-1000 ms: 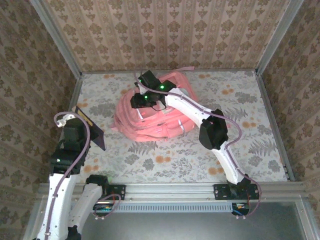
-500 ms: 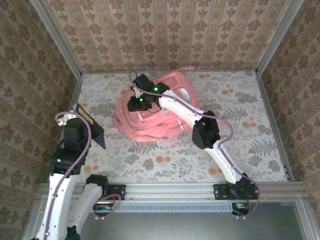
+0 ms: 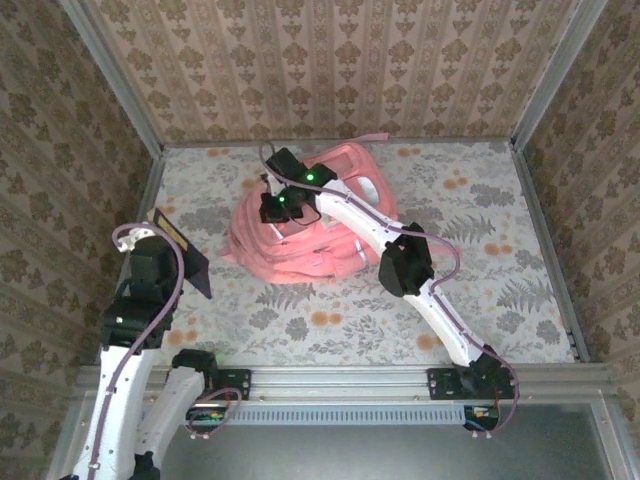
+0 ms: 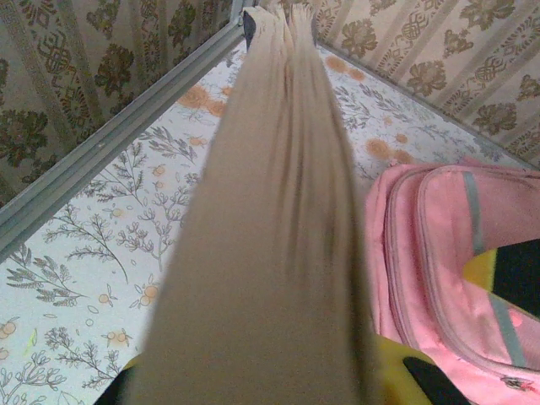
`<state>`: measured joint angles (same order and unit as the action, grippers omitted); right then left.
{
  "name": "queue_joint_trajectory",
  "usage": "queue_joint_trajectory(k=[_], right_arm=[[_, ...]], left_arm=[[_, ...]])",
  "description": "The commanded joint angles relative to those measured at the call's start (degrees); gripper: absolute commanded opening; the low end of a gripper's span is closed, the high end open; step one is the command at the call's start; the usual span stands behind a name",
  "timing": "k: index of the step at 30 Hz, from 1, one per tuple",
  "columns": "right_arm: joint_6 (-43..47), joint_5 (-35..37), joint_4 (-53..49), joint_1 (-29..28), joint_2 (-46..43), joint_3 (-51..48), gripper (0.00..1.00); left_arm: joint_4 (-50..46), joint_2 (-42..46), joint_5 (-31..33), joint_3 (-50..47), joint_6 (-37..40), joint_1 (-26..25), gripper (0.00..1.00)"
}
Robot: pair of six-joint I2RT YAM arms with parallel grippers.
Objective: Pack the student bag
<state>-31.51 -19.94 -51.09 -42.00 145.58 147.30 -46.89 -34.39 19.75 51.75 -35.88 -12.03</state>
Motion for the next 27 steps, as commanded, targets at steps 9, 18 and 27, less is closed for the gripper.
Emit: queue_joint_trajectory(k=[9, 18, 27], right_arm=[[-0.72, -10.75, -2.22, 9.02, -16.07, 1.56, 0.0], [-6.74, -23.85, 15.65, 13.79, -30.41, -19.72, 0.0], [-20.43, -31.42, 42.38, 18.72, -41.99, -42.8, 0.0]], left_arm=[[8.7, -2.18, -6.35, 0.66, 0.15, -0.12, 0.0], [27.57, -8.61, -26.8, -5.79, -8.05, 2.81, 0.0], [67.53, -20.37, -42.91, -18.01, -30.91, 5.15, 0.0]])
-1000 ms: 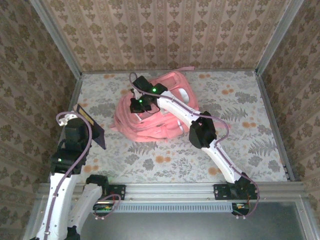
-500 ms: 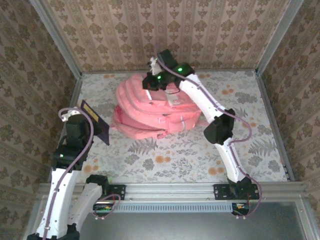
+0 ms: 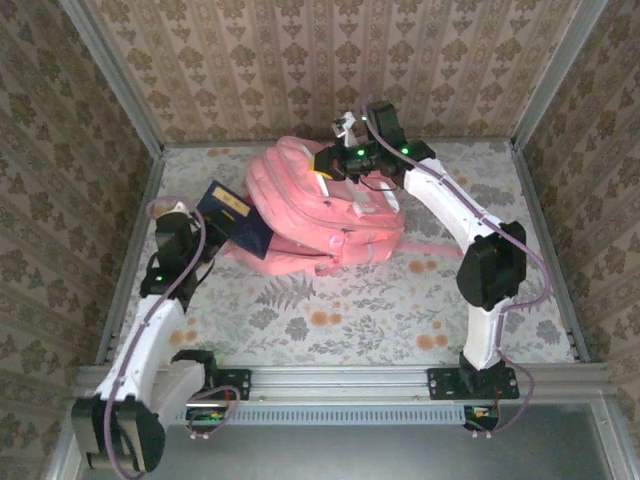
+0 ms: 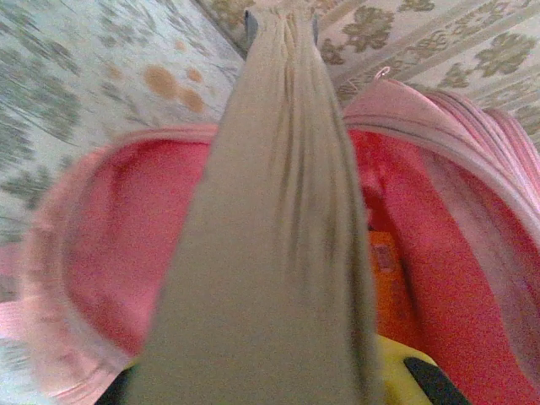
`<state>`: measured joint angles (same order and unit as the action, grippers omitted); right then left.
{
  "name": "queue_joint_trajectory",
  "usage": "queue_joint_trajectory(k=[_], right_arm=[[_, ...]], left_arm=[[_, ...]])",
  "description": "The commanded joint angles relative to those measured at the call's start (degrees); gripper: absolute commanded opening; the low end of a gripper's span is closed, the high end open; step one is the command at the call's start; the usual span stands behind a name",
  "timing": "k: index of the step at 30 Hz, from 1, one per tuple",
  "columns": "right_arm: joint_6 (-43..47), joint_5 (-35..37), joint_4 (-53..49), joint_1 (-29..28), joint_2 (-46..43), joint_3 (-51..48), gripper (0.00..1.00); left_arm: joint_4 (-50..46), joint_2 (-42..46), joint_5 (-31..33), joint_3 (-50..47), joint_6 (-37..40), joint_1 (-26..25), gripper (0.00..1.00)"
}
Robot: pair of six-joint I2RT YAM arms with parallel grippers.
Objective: Pack the student bag
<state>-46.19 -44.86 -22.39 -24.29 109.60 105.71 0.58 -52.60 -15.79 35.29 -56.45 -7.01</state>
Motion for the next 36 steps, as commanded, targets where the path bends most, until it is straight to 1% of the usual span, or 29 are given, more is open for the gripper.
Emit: queue_joint_trajectory(k=[1, 3, 7, 9, 12, 17, 22, 23, 25, 26, 27, 29, 30, 32, 33, 36], right_arm=[[-6.71, -6.79, 14.89, 1.37, -6.42, -2.06, 0.0], [-8.87, -7.23, 17.58, 1.9, -7.0, -3.43, 0.0], [-12.51, -8.05, 21.78, 2.25, -7.29, -4.26, 0.0], [-13.5, -8.23, 22.72, 2.2, -7.12, -4.25, 0.0], [-13.89, -8.38, 23.06, 2.2, -6.94, -4.19, 0.0], [-14.71, -7.99, 24.14, 2.23, -6.62, -4.34, 0.0], [-15.08, -7.44, 24.21, 2.24, -5.82, -3.89, 0.0], [-15.35, -7.46, 24.73, 2.23, -5.64, -3.99, 0.0], [-15.82, -7.35, 25.5, 2.1, -5.57, -4.46, 0.0], [-15.93, -7.26, 25.94, 2.06, -5.56, -4.78, 0.0], [-16.04, -7.21, 26.29, 1.96, -5.61, -5.15, 0.0], [-15.58, -6.56, 25.84, 2.05, -5.99, -5.89, 0.0], [-14.71, -5.76, 24.88, 2.21, -6.32, -6.27, 0.0], [-13.0, -4.49, 23.43, 2.49, -7.2, -7.07, 0.0], [-12.19, -3.92, 22.76, 2.73, -7.66, -7.47, 0.0], [-11.56, -2.63, 22.74, 3.78, -8.73, -9.1, 0.0]], left_arm=[[23.45, -3.9, -7.5, -2.53, -12.34, -0.32, 0.0], [27.78, -6.33, -6.44, -3.78, -14.06, -1.97, 0.0], [30.28, -9.07, -0.34, -4.7, -13.37, -5.72, 0.0], [32.97, -11.74, 1.15, -4.72, -13.83, -6.99, 0.0], [41.12, -18.77, 0.29, -3.17, -16.24, -9.34, 0.0], [45.56, -30.18, 0.22, 1.16, -19.75, -14.42, 0.0], [60.11, -43.99, -3.49, 5.99, -25.98, -18.81, 0.0], [61.93, -46.96, -4.48, 7.78, -27.33, -21.05, 0.05], [64.44, -51.82, -6.23, 11.45, -28.47, -22.99, 0.14], [64.0, -54.0, -7.43, 13.56, -28.27, -23.75, 0.2], [62.7, -55.63, -8.35, 15.25, -28.13, -24.49, 0.28], [62.04, -57.64, -9.78, 17.22, -27.93, -25.36, 0.5], [62.21, -57.83, -10.04, 17.4, -27.89, -25.66, 0.58], [60.96, -56.25, -9.18, 16.24, -26.77, -25.69, 0.72], [58.97, -54.56, -8.61, 15.35, -25.64, -25.53, 0.76], [53.58, -49.33, -7.48, 13.0, -22.31, -25.0, 0.82]])
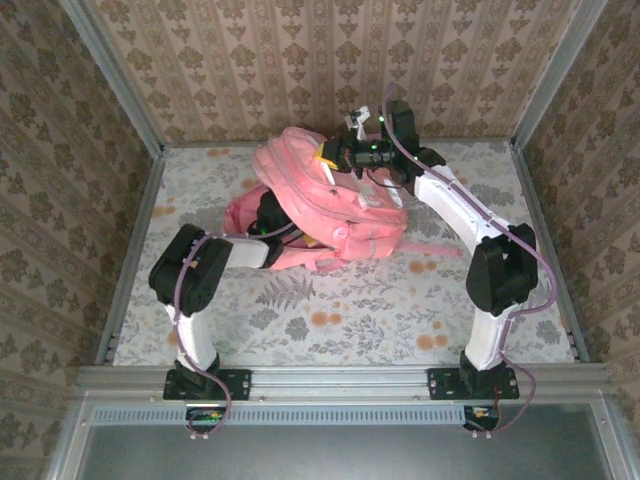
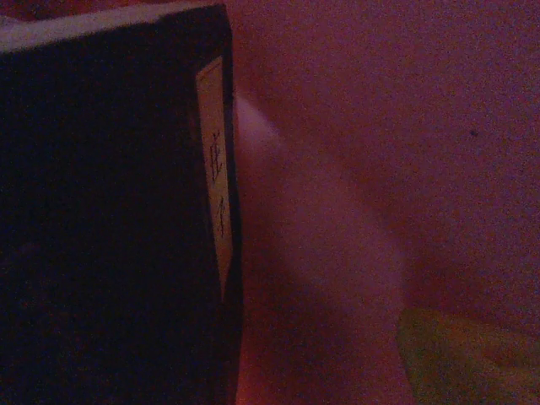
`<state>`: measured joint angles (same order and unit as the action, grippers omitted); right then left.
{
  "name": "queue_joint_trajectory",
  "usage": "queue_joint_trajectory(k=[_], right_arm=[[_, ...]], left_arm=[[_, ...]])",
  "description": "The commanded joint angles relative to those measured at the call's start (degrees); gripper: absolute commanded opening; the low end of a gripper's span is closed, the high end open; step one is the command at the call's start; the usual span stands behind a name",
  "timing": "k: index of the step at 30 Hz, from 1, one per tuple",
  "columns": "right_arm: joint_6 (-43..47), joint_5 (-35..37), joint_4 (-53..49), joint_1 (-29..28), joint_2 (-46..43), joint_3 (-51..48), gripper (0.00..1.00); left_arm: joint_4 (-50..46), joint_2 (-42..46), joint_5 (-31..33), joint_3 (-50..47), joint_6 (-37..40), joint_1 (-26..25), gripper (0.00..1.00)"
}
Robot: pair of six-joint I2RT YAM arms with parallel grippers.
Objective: Pack the student bag
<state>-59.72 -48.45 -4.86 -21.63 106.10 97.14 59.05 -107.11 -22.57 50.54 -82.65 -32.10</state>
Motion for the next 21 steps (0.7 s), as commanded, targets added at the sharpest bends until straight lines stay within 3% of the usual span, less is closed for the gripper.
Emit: queue_joint_trajectory(k=[1, 5, 11, 21], right_arm=[[2.05, 1.3, 5.17, 1.49, -5.5, -0.9, 0.0], [1.17, 2.44, 7.27, 3.38, -6.89, -3.71, 0.0], [1.04, 1.76, 9.17, 5.33, -7.9, -6.84, 0.0], [3.67, 3.83, 7.44, 6.42, -9.57, -9.75, 0.0]], left_arm=[[-6.07, 6.55, -0.4, -3.07, 4.42, 0.38, 0.84], [-8.51, 11.34, -0.29, -7.58, 5.04, 2.3, 0.88], [-5.43, 14.97, -5.67, -11.92, 4.17, 5.49, 0.97], [-30.4, 37.35, -5.11, -14.88, 14.1, 11.2, 1.0]])
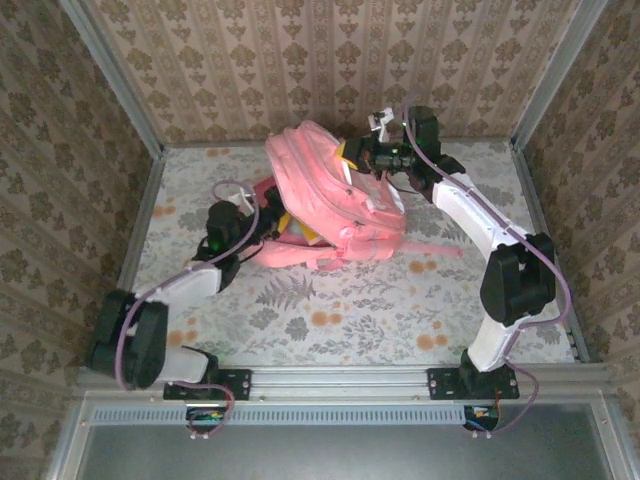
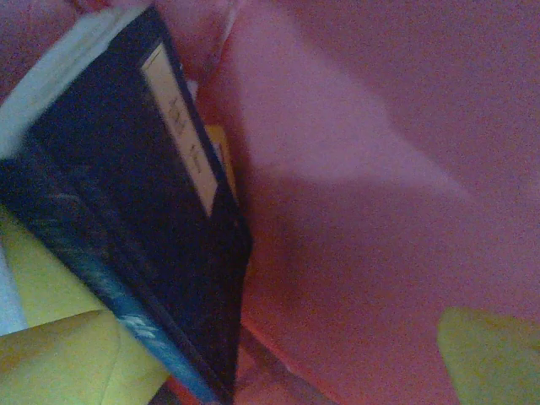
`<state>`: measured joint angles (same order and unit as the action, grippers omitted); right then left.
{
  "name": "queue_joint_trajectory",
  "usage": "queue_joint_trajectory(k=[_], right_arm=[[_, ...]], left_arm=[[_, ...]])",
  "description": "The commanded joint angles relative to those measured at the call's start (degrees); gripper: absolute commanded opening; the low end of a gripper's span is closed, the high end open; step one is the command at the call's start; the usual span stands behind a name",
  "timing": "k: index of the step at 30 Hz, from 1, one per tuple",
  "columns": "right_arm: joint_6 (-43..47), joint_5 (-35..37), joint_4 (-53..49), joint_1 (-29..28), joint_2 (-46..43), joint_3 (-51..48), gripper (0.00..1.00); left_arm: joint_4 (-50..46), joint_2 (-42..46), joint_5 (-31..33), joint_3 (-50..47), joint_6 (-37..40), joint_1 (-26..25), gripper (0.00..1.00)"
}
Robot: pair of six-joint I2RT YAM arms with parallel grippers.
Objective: Pack the student bag
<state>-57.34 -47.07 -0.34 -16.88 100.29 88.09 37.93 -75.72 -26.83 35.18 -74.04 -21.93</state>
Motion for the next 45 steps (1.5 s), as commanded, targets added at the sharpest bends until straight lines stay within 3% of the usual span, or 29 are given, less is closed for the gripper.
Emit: queue_joint_trajectory(k=[1, 10, 14, 17, 23, 24, 28, 31, 34, 38, 45], right_arm=[[1.2, 2.58, 3.21, 1.76, -3.87, -1.02, 0.0], [2.96, 5.07, 1.21, 0.4, -4.15, -3.01, 0.0], [11.55, 12.33, -10.83, -4.88, -2.45, 0.58, 0.0], [13.31, 15.69, -13.31, -8.71, 0.47, 2.32, 0.0], [14.91, 19.76, -15.17, -16.08, 8.21, 6.97, 0.04], [15.33, 20.38, -15.66, -16.93, 9.15, 7.8, 0.08], [18.53, 24.62, -21.27, -18.48, 10.8, 11.1, 0.41], [21.2, 30.33, -23.46, -18.19, 7.05, 10.18, 0.5], [22.01, 40.32, -26.96, -17.92, 1.64, 8.65, 0.5], [20.89, 52.73, -30.16, -17.62, -6.03, 3.09, 0.4], [16.41, 59.68, -24.32, -14.08, -20.13, -15.42, 0.3]], left_arm=[[-12.15, 7.66, -0.64, 0.73, 6.53, 1.45, 1.0], [-34.36, 20.28, 1.58, 1.44, 15.93, 5.04, 0.97], [-54.69, 29.35, 13.09, 7.05, 26.68, 4.7, 0.94], [-63.83, 33.77, 18.62, 10.7, 31.48, 5.05, 0.92], [-68.11, 30.79, 14.57, 11.82, 34.43, 3.84, 0.85], [-67.59, 30.06, 14.21, 11.23, 34.4, 2.81, 0.83], [-67.02, 26.39, 17.47, 10.28, 35.0, -6.59, 0.72], [-67.9, 22.45, 20.45, 11.58, 36.1, -13.88, 0.66], [-69.53, 16.95, 22.01, 14.39, 36.37, -19.69, 0.65], [-72.15, 7.73, 23.01, 19.78, 36.18, -26.99, 0.71], [-77.11, -10.05, 23.32, 30.73, 31.39, -34.78, 0.78]])
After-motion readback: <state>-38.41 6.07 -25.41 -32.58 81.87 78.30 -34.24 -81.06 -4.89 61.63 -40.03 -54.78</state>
